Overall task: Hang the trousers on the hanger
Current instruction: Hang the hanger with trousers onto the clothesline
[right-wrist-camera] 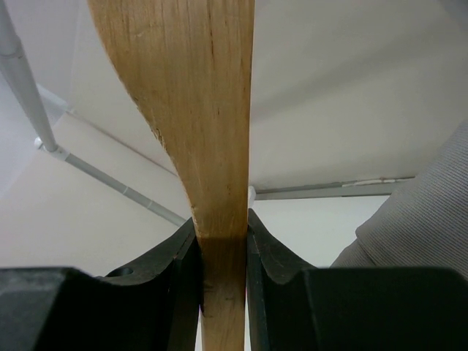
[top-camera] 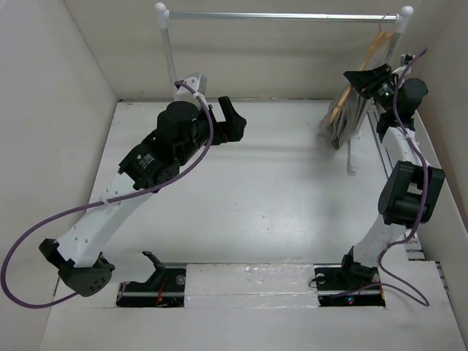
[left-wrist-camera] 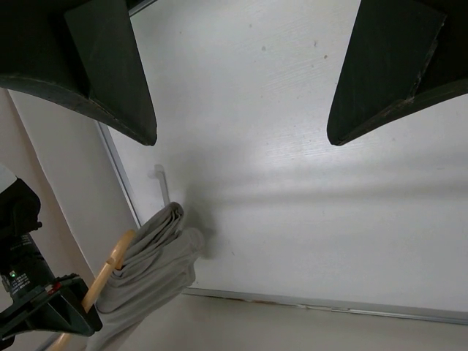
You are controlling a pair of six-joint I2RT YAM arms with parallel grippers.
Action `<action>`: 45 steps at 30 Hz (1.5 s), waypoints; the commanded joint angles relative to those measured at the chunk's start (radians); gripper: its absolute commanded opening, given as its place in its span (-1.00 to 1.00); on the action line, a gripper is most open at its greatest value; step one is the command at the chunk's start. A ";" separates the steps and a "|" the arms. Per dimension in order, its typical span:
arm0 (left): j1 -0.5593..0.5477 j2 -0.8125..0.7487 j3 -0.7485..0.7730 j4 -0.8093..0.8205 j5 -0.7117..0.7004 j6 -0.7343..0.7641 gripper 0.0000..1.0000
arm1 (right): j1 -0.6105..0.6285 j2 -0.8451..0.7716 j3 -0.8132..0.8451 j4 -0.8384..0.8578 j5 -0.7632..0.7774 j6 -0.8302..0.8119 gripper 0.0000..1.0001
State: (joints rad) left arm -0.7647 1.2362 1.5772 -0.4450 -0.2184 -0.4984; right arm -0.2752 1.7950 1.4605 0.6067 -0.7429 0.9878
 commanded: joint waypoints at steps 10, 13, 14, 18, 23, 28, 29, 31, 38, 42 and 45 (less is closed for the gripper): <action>0.002 0.014 0.035 0.029 -0.009 -0.006 0.98 | -0.028 -0.037 -0.051 0.221 -0.021 -0.009 -0.52; 0.002 0.022 0.035 0.023 -0.016 -0.008 0.98 | -0.038 -0.069 -0.109 0.248 -0.027 -0.027 0.34; 0.002 0.025 0.040 0.017 -0.019 -0.006 0.98 | -0.038 -0.078 -0.124 0.234 -0.029 -0.037 0.44; 0.002 0.034 0.046 0.008 -0.021 -0.003 0.98 | -0.065 -0.147 -0.120 0.076 -0.015 -0.170 0.88; 0.002 0.040 0.046 0.002 -0.029 0.001 0.98 | -0.084 -0.256 -0.144 -0.117 0.048 -0.342 1.00; 0.002 0.051 0.058 -0.017 -0.027 0.004 0.98 | -0.102 -0.373 -0.213 -0.243 0.131 -0.472 1.00; 0.002 0.049 0.060 -0.018 -0.026 0.004 0.98 | -0.114 -0.399 -0.227 -0.281 0.161 -0.491 1.00; 0.002 0.049 0.055 -0.018 -0.019 0.007 0.98 | -0.114 -0.492 -0.264 -0.323 0.198 -0.544 1.00; 0.002 0.042 -0.026 -0.038 -0.013 0.018 0.98 | -0.041 -0.842 -0.498 -0.642 0.272 -0.741 1.00; 0.002 0.000 -0.175 -0.032 0.022 0.004 0.98 | 0.117 -0.997 -0.632 -0.837 0.359 -0.865 1.00; 0.002 -0.027 -0.285 -0.017 0.060 -0.018 0.98 | 0.172 -1.118 -0.733 -1.011 0.416 -0.934 1.00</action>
State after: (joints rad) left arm -0.7639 1.2469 1.3548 -0.4625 -0.2028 -0.4999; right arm -0.1390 0.7383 0.8131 -0.1646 -0.4114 0.1799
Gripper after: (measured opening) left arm 0.989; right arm 0.999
